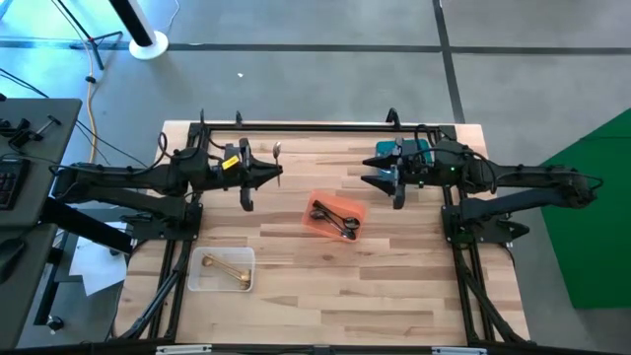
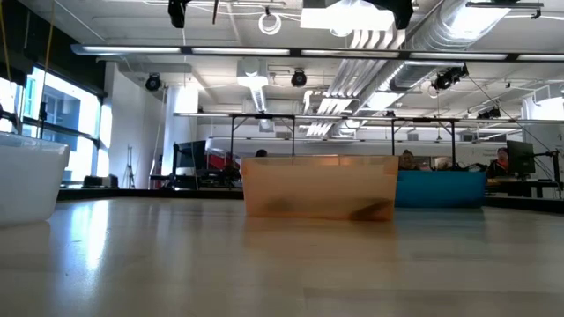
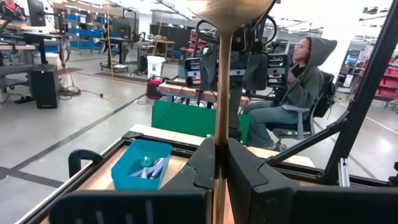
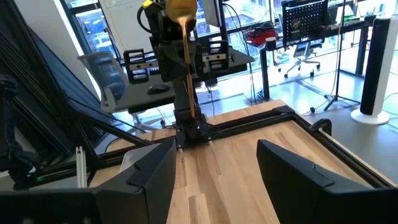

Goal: Sort silverware by color (type)
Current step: Put the golden spoon into the white bin

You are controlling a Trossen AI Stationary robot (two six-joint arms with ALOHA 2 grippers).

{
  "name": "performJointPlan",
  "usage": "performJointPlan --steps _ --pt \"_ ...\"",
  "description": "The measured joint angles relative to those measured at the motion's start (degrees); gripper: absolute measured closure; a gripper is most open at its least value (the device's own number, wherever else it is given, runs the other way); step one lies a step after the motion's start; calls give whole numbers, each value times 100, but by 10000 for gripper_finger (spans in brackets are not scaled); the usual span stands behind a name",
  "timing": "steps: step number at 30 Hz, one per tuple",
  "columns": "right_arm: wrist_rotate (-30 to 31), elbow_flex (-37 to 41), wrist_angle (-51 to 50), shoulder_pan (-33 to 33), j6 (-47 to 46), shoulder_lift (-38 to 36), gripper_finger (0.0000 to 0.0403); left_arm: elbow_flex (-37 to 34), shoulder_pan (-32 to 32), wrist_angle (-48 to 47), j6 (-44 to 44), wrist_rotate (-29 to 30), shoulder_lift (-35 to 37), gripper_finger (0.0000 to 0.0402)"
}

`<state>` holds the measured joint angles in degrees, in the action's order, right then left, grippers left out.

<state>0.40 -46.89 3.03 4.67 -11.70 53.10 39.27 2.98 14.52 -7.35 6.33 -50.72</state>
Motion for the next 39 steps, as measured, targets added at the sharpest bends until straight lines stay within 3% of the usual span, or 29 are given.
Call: performJointPlan --steps 24,30,35,39 --pt "-1 0 22 0 20 2 194 19 -26 -182 52 -156 0 398" --pt "0 0 20 0 20 9 194 709 -439 -2397 -261 -604 -23 398" --pt "2 0 -26 13 22 9 194 1372 -1506 -4546 -915 -577 -218 398" --pt "22 0 -34 33 24 20 194 1326 -2502 -5143 -2055 -470 -410 398"
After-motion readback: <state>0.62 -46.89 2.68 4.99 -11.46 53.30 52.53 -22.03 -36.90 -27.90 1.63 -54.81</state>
